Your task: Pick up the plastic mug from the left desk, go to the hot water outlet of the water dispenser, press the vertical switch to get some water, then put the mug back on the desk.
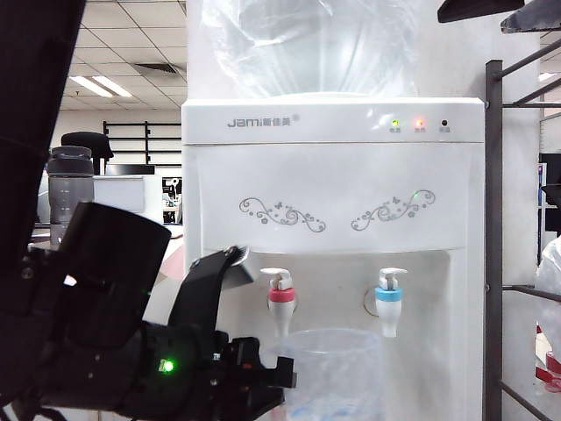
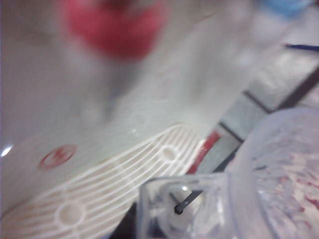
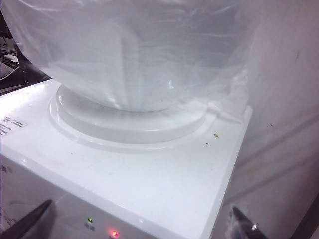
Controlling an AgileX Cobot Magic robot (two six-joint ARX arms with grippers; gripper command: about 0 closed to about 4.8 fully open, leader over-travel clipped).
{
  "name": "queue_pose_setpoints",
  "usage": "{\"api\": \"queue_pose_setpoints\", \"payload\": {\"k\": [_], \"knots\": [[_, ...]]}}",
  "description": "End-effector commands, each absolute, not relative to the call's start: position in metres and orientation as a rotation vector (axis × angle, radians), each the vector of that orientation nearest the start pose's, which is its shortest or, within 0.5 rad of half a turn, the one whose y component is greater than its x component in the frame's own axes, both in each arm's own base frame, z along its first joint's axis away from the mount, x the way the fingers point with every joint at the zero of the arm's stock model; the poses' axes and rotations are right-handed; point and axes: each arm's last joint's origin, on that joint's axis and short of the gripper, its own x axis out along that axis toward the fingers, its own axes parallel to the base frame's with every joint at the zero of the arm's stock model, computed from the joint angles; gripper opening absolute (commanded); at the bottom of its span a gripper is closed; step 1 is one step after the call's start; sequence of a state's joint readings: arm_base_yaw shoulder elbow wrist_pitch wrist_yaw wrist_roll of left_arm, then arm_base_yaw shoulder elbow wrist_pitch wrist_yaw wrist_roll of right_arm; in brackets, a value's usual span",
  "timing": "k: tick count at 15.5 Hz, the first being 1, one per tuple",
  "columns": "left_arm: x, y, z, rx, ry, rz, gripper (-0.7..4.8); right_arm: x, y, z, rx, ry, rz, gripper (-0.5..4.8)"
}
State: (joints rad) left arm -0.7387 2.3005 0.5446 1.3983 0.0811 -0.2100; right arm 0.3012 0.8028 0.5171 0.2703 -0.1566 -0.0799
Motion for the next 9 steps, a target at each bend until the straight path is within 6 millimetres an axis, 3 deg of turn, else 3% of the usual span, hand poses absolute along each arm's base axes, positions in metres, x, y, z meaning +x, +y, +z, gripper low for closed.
{"api": "queue_pose_setpoints", "payload": {"k": [1, 6, 9], "knots": [[0.225, -0.203, 0.021, -0.145, 0.378, -0.669, -0.05, 0.175, 0.059, 0.284, -0.081, -0.020, 0.456, 4.79], [0.227, -0.198, 0.018, -0.107, 0.375, -0.522, -0.05, 0.175, 0.059, 0.284, -0.081, -0.021, 0.456, 4.79], [0.224, -0.196, 0.008, -0.059, 0.479, -0.518, -0.05, 0.175, 0.059, 0.284, -0.081, -0.021, 0.456, 4.79]]}}
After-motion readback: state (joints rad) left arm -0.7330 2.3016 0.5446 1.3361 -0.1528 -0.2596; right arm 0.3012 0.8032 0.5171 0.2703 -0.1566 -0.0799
